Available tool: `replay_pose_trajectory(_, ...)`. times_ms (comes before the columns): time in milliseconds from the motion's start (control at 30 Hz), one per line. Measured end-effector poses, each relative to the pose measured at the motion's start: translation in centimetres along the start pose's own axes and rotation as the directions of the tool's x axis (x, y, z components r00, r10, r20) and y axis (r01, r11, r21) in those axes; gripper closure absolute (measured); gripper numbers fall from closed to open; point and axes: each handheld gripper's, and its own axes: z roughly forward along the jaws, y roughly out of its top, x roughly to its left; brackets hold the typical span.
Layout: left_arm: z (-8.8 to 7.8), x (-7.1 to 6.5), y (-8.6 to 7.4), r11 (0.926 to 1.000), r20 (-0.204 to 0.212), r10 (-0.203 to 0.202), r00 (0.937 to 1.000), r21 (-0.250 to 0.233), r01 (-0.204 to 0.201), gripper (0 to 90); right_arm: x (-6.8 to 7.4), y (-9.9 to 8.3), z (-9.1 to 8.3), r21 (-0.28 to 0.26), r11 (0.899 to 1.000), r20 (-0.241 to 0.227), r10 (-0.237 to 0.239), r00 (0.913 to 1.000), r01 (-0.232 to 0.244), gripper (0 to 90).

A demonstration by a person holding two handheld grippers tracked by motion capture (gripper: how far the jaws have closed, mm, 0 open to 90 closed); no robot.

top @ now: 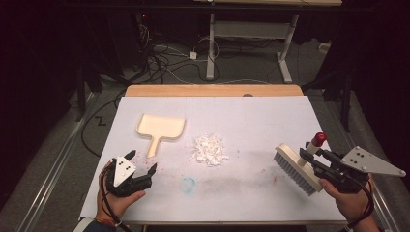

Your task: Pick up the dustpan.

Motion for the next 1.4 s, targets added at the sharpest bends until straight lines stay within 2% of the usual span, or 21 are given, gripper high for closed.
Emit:
replay_pose_trajectory(33, 0.1, 0.0, 0.0, 0.9999, -0.001, 0.001, 1.0000, 0.011, -0.001, 21.8, 0.1, -0.1, 0.0, -0.002, 1.000, -0.001, -0.002, 1.0000, 0.002, 70.1)
replay_pose_trajectory(167, 0.3, 0.4, -0.1, 0.9984, 0.017, -0.043, 0.9989, 0.037, 0.043, 21.0, 0.3, 0.0, 0.2, 0.004, 1.000, -0.010, -0.005, 0.9999, 0.005, 70.1)
replay_pose_trajectory(267, 0.4, 0.6, -0.2, 0.9975, 0.010, -0.052, 0.9986, 0.049, 0.052, 20.6, 0.4, 0.0, 0.4, 0.007, 1.000, -0.010, -0.010, 0.9999, 0.011, 70.1)
replay_pose_trajectory(333, 0.5, 0.8, -0.1, 0.9959, 0.012, -0.050, 0.9987, 0.077, 0.049, 19.5, 0.4, 0.0, 0.6, 0.005, 1.000, -0.011, -0.018, 0.9998, 0.018, 70.0)
replay_pose_trajectory(433, 0.8, 1.5, 0.7, 0.9880, -0.006, -0.072, 0.9974, 0.136, 0.072, 19.5, 0.4, -0.1, 0.7, 0.010, 1.000, -0.012, -0.012, 0.9999, 0.012, 70.0)
replay_pose_trajectory(500, 0.9, 2.0, 1.8, 0.9779, -0.033, -0.061, 0.9976, 0.198, 0.067, 19.5, 0.5, -0.1, 0.7, 0.015, 1.000, -0.011, -0.005, 0.9999, 0.005, 70.0)
replay_pose_trajectory(567, 1.0, 2.5, 2.8, 0.9751, -0.032, -0.073, 0.9969, 0.208, 0.078, 19.5, 0.4, -0.1, 0.7, 0.016, 1.000, -0.009, -0.005, 0.9999, 0.006, 70.0)
replay_pose_trajectory(667, 2.4, 3.3, 3.7, 0.9595, -0.044, -0.089, 0.9951, 0.264, 0.097, 19.5, 0.3, -0.1, 0.9, 0.027, 1.000, -0.002, 0.003, 1.0000, -0.003, 70.1)
replay_pose_trajectory(800, 5.2, 3.9, 4.6, 0.9357, 0.001, -0.137, 0.9906, 0.328, 0.129, 19.5, 0.2, -0.2, 1.1, 0.034, 0.999, -0.001, 0.004, 1.0000, -0.004, 70.0)
replay_pose_trajectory(833, 6.8, 3.9, 5.0, 0.9252, -0.003, -0.131, 0.9914, 0.359, 0.124, 19.6, 0.2, -0.3, 1.2, 0.034, 0.999, 0.002, 0.004, 1.0000, -0.004, 70.0)
replay_pose_trajectory(867, 6.8, 3.9, 5.0, 0.9252, -0.003, -0.131, 0.9914, 0.359, 0.124, 20.4, 0.2, -0.4, 1.2, 0.034, 0.999, 0.005, 0.004, 1.0000, -0.004, 70.0)
replay_pose_trajectory(900, 7.7, 4.0, 5.0, 0.9182, -0.016, -0.127, 0.9918, 0.376, 0.124, 21.9, 0.2, -0.4, 1.2, 0.037, 0.999, 0.009, 0.006, 0.9999, -0.007, 70.0)
replay_pose_trajectory(933, 8.6, 4.1, 5.0, 0.9075, -0.022, -0.138, 0.9902, 0.398, 0.135, 21.9, 0.2, -0.4, 1.2, 0.037, 0.999, 0.012, 0.007, 0.9999, -0.007, 70.0)
replay_pose_trajectory(967, 10.2, 4.5, 4.6, 0.8891, -0.048, -0.159, 0.9861, 0.427, 0.164, 22.4, 0.2, -0.4, 1.2, 0.040, 0.999, 0.012, 0.006, 0.9999, -0.007, 70.0)
replay_pose_trajectory(1000, 11.0, 4.8, 4.3, 0.8778, -0.056, -0.173, 0.9833, 0.444, 0.180, 24.1, 0.2, -0.5, 1.3, 0.039, 0.999, 0.011, 0.007, 0.9999, -0.007, 70.0)
replay_pose_trajectory(1067, 12.0, 5.2, 3.8, 0.8624, -0.075, -0.198, 0.9773, 0.461, 0.210, 25.4, 0.2, -0.5, 1.3, 0.040, 0.999, 0.013, 0.007, 0.9999, -0.008, 70.0)
replay_pose_trajectory(1133, 12.8, 5.4, 3.5, 0.8471, -0.092, -0.232, 0.9682, 0.470, 0.248, 30.2, 0.2, -0.5, 1.3, 0.042, 0.999, 0.015, 0.006, 0.9999, -0.007, 70.0)
replay_pose_trajectory(1233, 13.3, 5.8, 3.3, 0.8457, -0.095, -0.282, 0.9546, 0.445, 0.294, 33.1, 0.1, -0.6, 1.5, 0.049, 0.999, 0.016, 0.010, 0.9998, -0.011, 70.0)
replay_pose_trajectory(1267, 13.4, 5.8, 3.4, 0.8470, -0.105, -0.281, 0.9539, 0.440, 0.298, 36.4, 0.1, -0.7, 1.5, 0.049, 0.999, 0.015, 0.011, 0.9998, -0.011, 70.0)
replay_pose_trajectory(1333, 13.5, 5.8, 3.4, 0.8541, -0.097, -0.263, 0.9598, 0.439, 0.279, 41.7, 0.2, -0.7, 1.6, 0.053, 0.999, 0.013, 0.009, 0.9999, -0.010, 70.0)
replay_pose_trajectory(1400, 13.6, 5.6, 3.5, 0.8585, -0.092, -0.259, 0.9615, 0.434, 0.273, 50.9, 0.3, -0.7, 1.7, 0.053, 0.999, 0.010, 0.008, 0.9999, -0.008, 70.0)
